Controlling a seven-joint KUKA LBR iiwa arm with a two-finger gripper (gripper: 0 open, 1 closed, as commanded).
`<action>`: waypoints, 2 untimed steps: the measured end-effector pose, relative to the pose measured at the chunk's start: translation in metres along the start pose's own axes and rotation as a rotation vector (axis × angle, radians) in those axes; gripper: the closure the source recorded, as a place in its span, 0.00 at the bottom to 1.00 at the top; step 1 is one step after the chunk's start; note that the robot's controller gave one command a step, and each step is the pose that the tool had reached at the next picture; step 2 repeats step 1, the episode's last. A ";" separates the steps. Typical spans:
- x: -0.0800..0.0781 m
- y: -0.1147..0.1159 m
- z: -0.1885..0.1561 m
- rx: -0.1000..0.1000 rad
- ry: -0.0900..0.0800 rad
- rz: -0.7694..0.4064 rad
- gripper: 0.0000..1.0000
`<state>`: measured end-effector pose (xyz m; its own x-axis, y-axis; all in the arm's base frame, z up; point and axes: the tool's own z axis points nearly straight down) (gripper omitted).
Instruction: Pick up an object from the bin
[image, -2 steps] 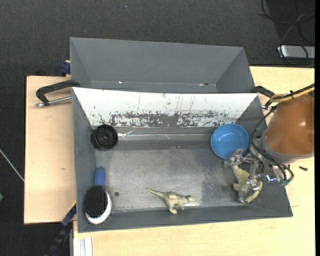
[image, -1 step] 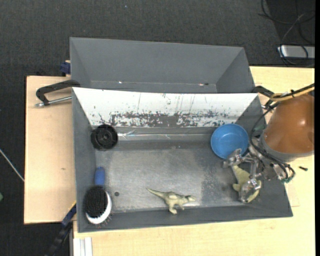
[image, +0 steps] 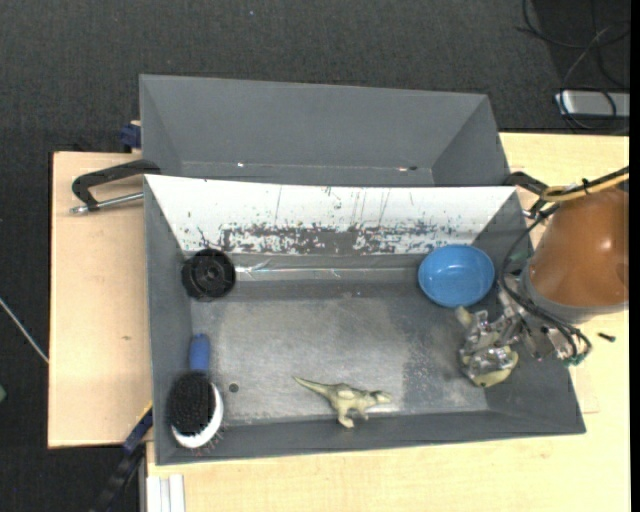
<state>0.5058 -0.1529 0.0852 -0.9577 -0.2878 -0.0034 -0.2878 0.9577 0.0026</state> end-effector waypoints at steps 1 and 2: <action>-0.025 0.016 -0.138 0.009 -0.007 -0.380 1.00; -0.025 0.016 -0.138 0.009 -0.007 -0.380 1.00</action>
Offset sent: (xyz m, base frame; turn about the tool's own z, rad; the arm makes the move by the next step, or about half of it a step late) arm 0.0164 0.0207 0.1345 -0.3807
